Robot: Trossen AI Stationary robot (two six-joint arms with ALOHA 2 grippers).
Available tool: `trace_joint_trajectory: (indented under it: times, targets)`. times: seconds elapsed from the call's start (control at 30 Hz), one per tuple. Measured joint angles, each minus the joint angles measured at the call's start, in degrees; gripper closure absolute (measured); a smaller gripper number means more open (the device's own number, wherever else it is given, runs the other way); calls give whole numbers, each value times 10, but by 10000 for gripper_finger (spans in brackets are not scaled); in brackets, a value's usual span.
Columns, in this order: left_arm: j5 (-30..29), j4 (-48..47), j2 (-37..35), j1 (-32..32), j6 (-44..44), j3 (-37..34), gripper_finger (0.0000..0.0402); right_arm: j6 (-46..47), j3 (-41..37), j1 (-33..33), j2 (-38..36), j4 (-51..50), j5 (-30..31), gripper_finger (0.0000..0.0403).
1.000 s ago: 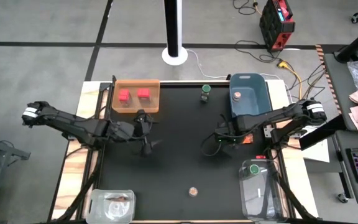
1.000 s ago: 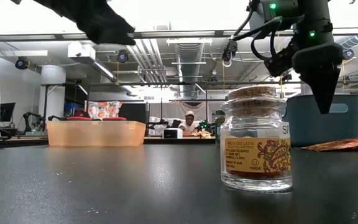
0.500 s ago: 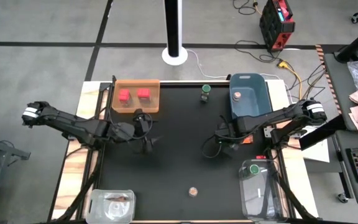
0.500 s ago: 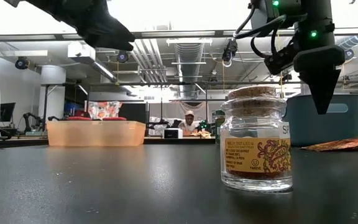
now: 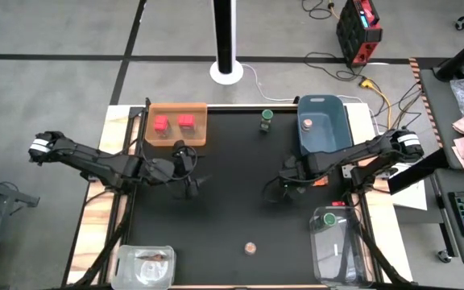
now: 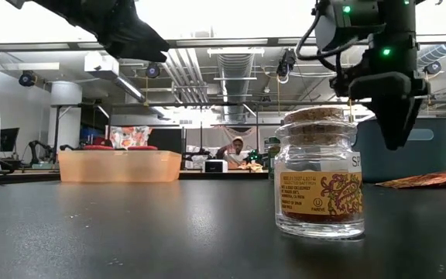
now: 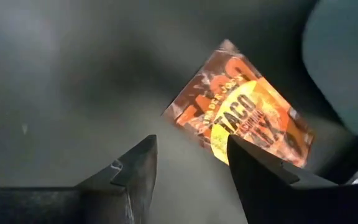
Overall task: Sort spices by type
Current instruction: Put the orange seasoning bag into the white bin
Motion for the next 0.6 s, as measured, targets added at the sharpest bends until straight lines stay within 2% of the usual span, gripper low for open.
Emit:
trace_joint_trajectory:
  times: [0.23,0.6]
  targets:
    - [0,2,0,1,2,0,75,63,-16,0,18,7,3,222]
    - [0,5,0,1,2,0,75,44,-18,-2,99,50,28,221]
